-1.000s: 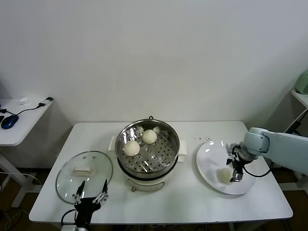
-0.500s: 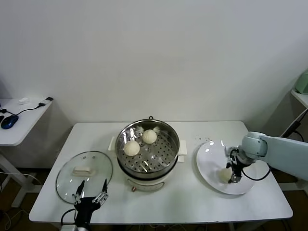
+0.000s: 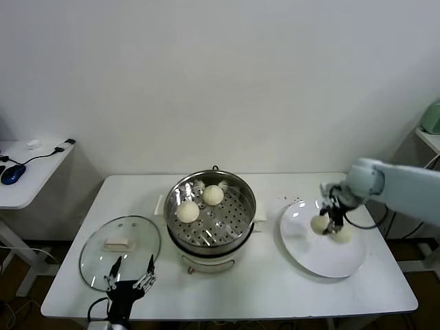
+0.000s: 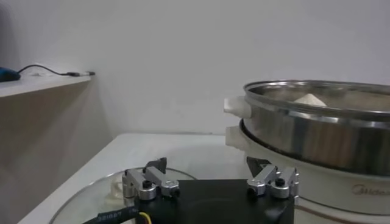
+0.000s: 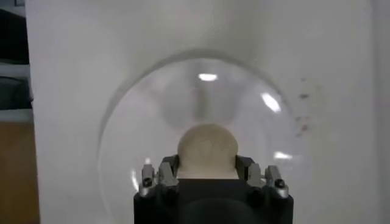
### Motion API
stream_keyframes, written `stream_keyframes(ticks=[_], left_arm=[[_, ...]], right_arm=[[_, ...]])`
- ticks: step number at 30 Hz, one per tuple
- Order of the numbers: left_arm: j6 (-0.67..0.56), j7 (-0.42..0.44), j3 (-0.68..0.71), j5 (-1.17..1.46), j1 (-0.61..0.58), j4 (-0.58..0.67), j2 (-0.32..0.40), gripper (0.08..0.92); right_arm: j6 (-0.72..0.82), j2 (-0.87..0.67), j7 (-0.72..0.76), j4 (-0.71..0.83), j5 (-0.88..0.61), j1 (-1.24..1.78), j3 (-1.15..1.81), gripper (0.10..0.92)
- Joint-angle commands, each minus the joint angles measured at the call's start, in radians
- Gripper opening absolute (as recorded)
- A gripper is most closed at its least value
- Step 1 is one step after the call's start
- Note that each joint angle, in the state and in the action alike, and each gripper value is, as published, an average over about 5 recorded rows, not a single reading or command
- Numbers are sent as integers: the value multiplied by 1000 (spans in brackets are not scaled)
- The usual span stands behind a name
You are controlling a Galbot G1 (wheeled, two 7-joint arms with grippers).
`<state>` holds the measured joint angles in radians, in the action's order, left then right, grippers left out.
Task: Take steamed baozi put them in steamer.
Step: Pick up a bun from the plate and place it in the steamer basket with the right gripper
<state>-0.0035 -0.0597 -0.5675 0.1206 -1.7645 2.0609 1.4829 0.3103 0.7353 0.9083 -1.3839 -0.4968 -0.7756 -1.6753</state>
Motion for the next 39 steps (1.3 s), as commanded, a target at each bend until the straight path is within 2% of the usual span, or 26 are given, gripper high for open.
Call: stream_keyframes(ticks=[1,8,14,26,39], left_arm=[[0,0,3,-3,1,-2,-1,823],[3,2,2,-10,1,-2,-2,823],[1,1,-8,-5,-1,-5,-5,823],[1,-2,-14,5,0,-9,-4,823],[0,-3,-16,10,-3,-6,-5,823]], right_arm=[[-268,283,104,-43,-89,-382,-4,620],[-541,483,104,-132,7,-300,73,622],[-797,587,115,-98,251,-134,90,619],[-830,643,37,-6,462,92,100,619],[-834,694,20,87,487,156,110,622]])
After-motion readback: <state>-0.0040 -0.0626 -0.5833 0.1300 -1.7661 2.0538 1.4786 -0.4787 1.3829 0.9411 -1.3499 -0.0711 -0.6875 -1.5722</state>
